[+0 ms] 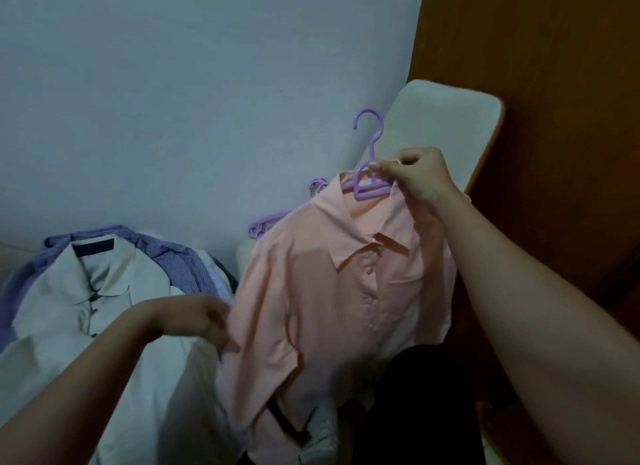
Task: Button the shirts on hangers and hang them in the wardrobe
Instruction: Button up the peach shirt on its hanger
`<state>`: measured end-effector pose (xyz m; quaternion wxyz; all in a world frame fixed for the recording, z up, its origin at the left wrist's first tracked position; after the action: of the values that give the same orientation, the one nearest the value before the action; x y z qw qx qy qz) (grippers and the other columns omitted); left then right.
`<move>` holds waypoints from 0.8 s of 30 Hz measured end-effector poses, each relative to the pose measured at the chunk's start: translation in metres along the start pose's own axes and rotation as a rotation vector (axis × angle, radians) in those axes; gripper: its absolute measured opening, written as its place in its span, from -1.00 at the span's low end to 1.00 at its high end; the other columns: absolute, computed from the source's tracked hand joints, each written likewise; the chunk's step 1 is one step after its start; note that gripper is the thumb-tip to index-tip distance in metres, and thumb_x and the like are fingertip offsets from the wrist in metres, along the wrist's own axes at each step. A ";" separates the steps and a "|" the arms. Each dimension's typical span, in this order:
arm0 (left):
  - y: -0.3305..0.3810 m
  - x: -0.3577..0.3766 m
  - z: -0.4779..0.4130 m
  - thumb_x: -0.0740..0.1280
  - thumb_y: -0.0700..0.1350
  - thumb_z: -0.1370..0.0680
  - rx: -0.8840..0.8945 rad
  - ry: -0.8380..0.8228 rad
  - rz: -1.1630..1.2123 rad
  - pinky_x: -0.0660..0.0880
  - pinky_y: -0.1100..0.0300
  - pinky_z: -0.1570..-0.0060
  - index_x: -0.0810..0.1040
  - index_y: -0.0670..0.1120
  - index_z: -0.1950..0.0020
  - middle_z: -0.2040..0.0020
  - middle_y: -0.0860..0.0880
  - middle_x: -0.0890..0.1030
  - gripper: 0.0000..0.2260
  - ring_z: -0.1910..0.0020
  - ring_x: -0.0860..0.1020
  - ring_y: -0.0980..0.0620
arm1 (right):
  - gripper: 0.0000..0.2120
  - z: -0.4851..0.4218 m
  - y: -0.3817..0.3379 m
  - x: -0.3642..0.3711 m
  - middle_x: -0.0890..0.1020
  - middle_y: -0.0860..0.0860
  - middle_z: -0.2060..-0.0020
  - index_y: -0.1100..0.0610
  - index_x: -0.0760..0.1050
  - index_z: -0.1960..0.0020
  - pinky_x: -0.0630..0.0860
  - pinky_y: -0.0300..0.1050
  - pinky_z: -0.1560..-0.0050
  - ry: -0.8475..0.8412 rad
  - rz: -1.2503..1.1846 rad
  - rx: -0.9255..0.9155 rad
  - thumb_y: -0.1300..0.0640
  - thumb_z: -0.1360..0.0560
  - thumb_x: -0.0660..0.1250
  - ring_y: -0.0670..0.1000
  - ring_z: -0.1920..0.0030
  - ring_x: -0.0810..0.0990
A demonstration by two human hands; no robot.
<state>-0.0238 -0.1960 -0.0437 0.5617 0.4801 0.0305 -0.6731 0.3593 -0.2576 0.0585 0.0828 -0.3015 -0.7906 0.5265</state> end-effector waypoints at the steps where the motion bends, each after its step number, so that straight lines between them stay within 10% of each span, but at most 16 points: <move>1: 0.006 -0.004 0.000 0.56 -0.07 -0.44 0.066 0.083 0.146 0.57 0.26 -0.04 0.65 0.01 -0.18 0.00 0.03 0.74 -0.67 -0.04 0.68 0.05 | -0.69 0.001 0.002 0.001 0.56 0.10 0.46 0.49 0.53 0.26 0.36 -0.40 0.38 -0.029 0.008 0.005 0.25 -0.36 0.56 -0.20 0.48 0.47; 5: 0.055 -0.025 -0.001 0.43 -0.10 -0.57 0.345 0.436 0.491 0.48 0.42 0.07 0.67 -0.03 -0.16 -0.07 0.03 0.72 -0.82 -0.04 0.63 0.21 | -0.81 0.004 0.012 0.011 0.56 -0.04 0.53 0.35 0.58 0.28 0.36 -0.35 0.40 -0.093 0.049 0.028 0.28 -0.34 0.56 -0.20 0.48 0.46; 11: 0.120 -0.038 -0.038 0.41 0.19 -0.54 0.350 0.922 0.067 0.48 0.16 0.14 0.65 0.03 0.06 0.15 0.04 0.66 -0.76 0.24 0.54 0.08 | -0.68 0.006 0.032 0.034 0.64 0.22 0.33 0.06 0.67 0.26 0.41 -0.12 0.26 -0.054 0.142 0.034 -0.13 -0.13 0.57 -0.06 0.34 0.51; 18: 0.150 -0.048 -0.071 0.40 0.09 -0.49 0.153 0.897 -0.206 0.45 0.10 0.17 0.60 -0.08 0.11 0.09 -0.12 0.66 -0.76 0.00 0.60 -0.20 | -0.65 0.006 0.043 0.046 0.55 -0.13 0.32 -0.35 0.60 0.15 0.48 0.07 -0.07 -0.050 0.372 0.013 -0.44 -0.12 0.44 -0.10 0.28 0.50; 24: 0.157 -0.042 -0.069 0.36 -0.03 -0.52 0.334 1.043 -0.014 0.52 0.01 0.20 0.59 -0.09 0.13 0.25 -0.07 0.65 -0.87 0.15 0.59 -0.18 | -0.44 0.009 0.043 0.045 0.59 -0.03 0.10 -0.10 0.62 0.03 0.41 0.18 -0.22 -0.133 0.528 0.025 -0.47 -0.23 0.22 -0.02 0.01 0.56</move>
<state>0.1382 -0.1830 0.0261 0.3838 0.8326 0.2006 -0.3452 0.3359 -0.2282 0.0082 -0.1057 -0.4611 -0.6818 0.5580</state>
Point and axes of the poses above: each hand's wrist, its own z-axis away from the middle knuckle, its own x-axis out of the palm, y = z × x, the point moved 1 cm from there along -z, towards the middle knuckle
